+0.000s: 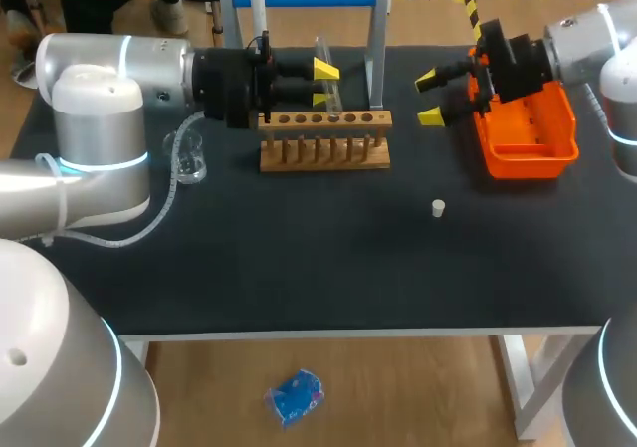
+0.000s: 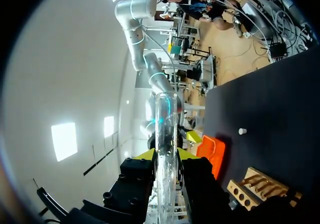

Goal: Invert the test tube, pick up the pipette, mount the tip to pipette, aspirate from beaker and dispense into the tube, eject the tip, return the pipette, and cap with the stopper.

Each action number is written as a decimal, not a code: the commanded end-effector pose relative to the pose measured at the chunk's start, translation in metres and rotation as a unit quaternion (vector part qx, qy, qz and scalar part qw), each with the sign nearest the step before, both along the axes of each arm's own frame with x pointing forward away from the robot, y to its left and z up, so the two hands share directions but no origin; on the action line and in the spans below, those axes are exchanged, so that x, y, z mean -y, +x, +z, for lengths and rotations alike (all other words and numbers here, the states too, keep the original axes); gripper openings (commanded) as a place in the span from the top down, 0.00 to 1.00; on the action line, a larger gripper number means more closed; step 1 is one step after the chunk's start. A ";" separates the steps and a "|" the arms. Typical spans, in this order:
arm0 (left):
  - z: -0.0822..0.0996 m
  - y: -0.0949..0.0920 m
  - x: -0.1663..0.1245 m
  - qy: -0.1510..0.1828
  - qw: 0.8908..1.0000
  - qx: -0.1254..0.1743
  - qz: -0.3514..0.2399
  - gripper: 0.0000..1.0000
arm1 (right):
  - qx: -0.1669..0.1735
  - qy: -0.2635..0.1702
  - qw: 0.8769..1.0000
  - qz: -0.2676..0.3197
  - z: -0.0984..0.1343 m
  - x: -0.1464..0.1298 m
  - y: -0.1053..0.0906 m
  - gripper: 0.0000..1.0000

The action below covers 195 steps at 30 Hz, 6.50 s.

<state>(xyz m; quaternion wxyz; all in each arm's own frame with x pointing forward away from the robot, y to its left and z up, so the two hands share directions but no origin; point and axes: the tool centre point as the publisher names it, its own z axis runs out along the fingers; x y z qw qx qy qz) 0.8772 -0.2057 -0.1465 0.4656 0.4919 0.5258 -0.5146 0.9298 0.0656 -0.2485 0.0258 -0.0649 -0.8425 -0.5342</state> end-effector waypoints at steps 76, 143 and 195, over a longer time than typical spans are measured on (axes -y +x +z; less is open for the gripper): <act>-0.011 0.052 0.017 -0.031 0.817 -0.576 -0.017 1.00 | 0.002 -0.002 1.000 -0.004 0.002 0.001 -0.004 0.00; -0.055 0.120 0.035 -0.020 0.756 -0.655 0.006 1.00 | 0.002 -0.002 1.000 -0.004 0.002 0.001 -0.004 0.00; -0.073 0.141 0.039 -0.021 0.729 -0.682 0.044 1.00 | 0.002 -0.002 1.000 -0.004 0.002 0.001 -0.004 0.00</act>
